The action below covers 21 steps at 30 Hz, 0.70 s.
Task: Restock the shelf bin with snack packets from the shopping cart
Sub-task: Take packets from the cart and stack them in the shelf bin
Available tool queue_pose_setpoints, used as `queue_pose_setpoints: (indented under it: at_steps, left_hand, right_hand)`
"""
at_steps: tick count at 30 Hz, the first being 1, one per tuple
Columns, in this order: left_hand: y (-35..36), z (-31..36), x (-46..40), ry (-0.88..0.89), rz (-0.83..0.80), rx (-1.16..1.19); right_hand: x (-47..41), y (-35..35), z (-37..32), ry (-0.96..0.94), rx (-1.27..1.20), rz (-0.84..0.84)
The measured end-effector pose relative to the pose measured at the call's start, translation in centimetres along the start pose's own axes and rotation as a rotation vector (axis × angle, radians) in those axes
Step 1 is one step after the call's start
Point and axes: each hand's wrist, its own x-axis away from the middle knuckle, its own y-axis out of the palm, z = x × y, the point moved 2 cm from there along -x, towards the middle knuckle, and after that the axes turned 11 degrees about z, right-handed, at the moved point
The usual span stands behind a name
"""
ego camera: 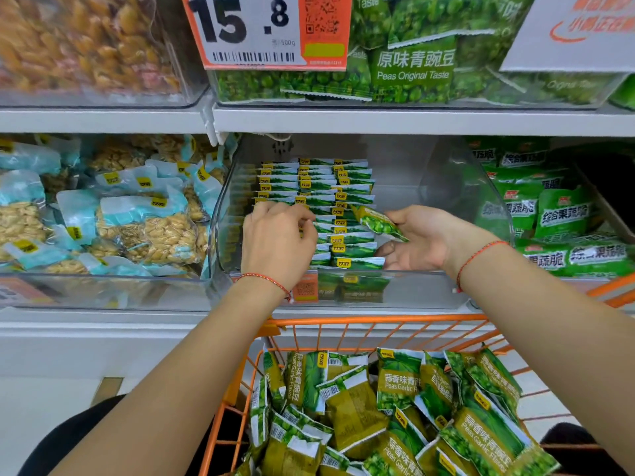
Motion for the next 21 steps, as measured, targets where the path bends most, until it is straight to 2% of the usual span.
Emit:
queue_pose_setpoints:
  at_steps: [3,7,9,13,18,21]
  left_hand:
    - [0.0,0.0,0.1,0.023,0.026,-0.005]
    - [0.1,-0.2,-0.1,-0.017,-0.042,0.017]
    - [0.2,-0.2,-0.2,-0.035,-0.086,0.017]
    - [0.4,-0.1,-0.3,-0.023,-0.136,-0.021]
    - [0.5,-0.2,-0.3,-0.026,-0.118,-0.033]
    - [0.7,-0.3,-0.2,-0.005,-0.08,-0.038]
  right_hand:
    - [-0.2,0.4,0.2,0.028,0.005,-0.044]
    - [-0.8,-1.0,-0.5,0.011,0.105,0.018]
    - [-1.5,-1.4,-1.2,-0.072,0.058,0.133]
    - [-3.3,-2.5,-3.0,-0.3,-0.039,0.465]
    - [-7.1,-4.0,-4.3,-0.563,0.055,0.624]
    - [-8.8,-2.8,-5.1,-0.637,0.124,0.762]
